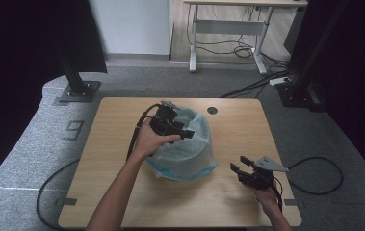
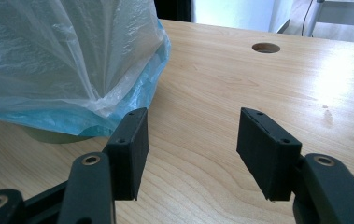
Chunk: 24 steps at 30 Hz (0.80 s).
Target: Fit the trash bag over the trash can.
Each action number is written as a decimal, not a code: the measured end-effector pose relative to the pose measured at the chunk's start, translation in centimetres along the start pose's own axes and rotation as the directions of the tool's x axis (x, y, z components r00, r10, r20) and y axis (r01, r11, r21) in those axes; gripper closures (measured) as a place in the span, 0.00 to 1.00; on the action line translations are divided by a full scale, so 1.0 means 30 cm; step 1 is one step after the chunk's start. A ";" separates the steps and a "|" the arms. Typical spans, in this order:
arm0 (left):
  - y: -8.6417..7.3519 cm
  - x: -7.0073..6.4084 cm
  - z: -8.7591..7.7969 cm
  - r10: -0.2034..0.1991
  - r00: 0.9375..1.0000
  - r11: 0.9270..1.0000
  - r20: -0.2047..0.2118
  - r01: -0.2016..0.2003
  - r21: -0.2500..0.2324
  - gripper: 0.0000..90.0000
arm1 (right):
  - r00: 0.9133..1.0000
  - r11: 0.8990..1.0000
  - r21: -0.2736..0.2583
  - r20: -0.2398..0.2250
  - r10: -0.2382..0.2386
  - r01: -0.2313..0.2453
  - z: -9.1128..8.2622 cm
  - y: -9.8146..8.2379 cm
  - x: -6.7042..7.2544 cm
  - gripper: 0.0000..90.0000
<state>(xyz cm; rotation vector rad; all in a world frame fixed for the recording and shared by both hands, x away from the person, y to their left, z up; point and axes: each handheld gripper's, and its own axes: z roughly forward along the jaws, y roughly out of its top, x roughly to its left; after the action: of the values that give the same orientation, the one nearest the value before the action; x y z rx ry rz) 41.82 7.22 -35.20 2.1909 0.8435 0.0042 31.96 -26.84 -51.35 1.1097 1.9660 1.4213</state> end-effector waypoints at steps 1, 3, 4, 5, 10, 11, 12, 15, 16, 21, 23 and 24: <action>0.000 0.000 0.000 0.000 1.000 1.000 0.000 0.000 0.000 0.44 | 1.000 1.000 0.001 0.000 -0.001 0.001 0.000 0.000 0.000 0.47; 0.002 0.001 0.016 0.002 1.000 1.000 -0.007 -0.002 0.027 0.44 | 1.000 1.000 0.002 -0.001 0.000 0.000 0.000 0.000 0.000 0.47; 0.006 0.005 0.030 -0.006 1.000 0.997 0.003 0.006 0.071 0.44 | 1.000 1.000 0.000 0.001 0.002 -0.002 0.000 -0.001 -0.003 0.47; 0.008 0.006 0.034 -0.008 1.000 0.996 0.005 0.007 0.087 0.44 | 1.000 1.000 0.000 0.003 0.002 -0.002 0.000 -0.002 -0.005 0.47; 0.015 0.006 0.052 -0.015 1.000 0.989 -0.013 0.017 0.144 0.44 | 1.000 1.000 0.004 0.003 0.018 -0.018 -0.001 -0.003 -0.011 0.47; 0.015 0.006 0.054 -0.014 1.000 0.988 -0.012 0.016 0.151 0.44 | 1.000 1.000 0.002 0.003 0.022 -0.022 -0.001 -0.003 -0.011 0.47; 0.015 0.005 0.055 -0.014 1.000 0.988 -0.012 0.016 0.156 0.44 | 1.000 1.000 0.001 0.004 0.021 -0.021 -0.002 -0.002 -0.011 0.47; 0.013 0.004 0.060 -0.014 1.000 0.985 -0.014 0.016 0.172 0.44 | 1.000 1.000 0.000 0.005 0.022 -0.022 -0.004 -0.002 -0.012 0.47; 0.013 0.004 0.060 -0.014 1.000 0.985 -0.014 0.016 0.172 0.44 | 1.000 1.000 0.000 0.005 0.022 -0.022 -0.004 -0.002 -0.012 0.47; 0.011 0.006 0.064 -0.023 1.000 0.982 -0.014 0.025 0.186 0.44 | 0.999 0.999 0.006 -0.009 0.034 -0.034 0.000 -0.003 -0.010 0.47; 0.010 0.006 0.064 -0.021 1.000 0.982 -0.012 0.023 0.186 0.44 | 0.999 0.999 0.005 -0.017 0.042 -0.042 -0.002 -0.002 -0.011 0.47; 0.007 0.005 0.062 -0.020 1.000 0.983 -0.010 0.021 0.183 0.44 | 0.998 0.998 -0.003 -0.022 0.058 -0.058 -0.006 0.000 -0.014 0.47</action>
<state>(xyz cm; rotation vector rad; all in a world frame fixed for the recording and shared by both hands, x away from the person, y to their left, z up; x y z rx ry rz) 42.53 5.96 -36.41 2.3544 0.9021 -0.0773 32.07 -27.28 -51.31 1.1633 1.9603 1.4723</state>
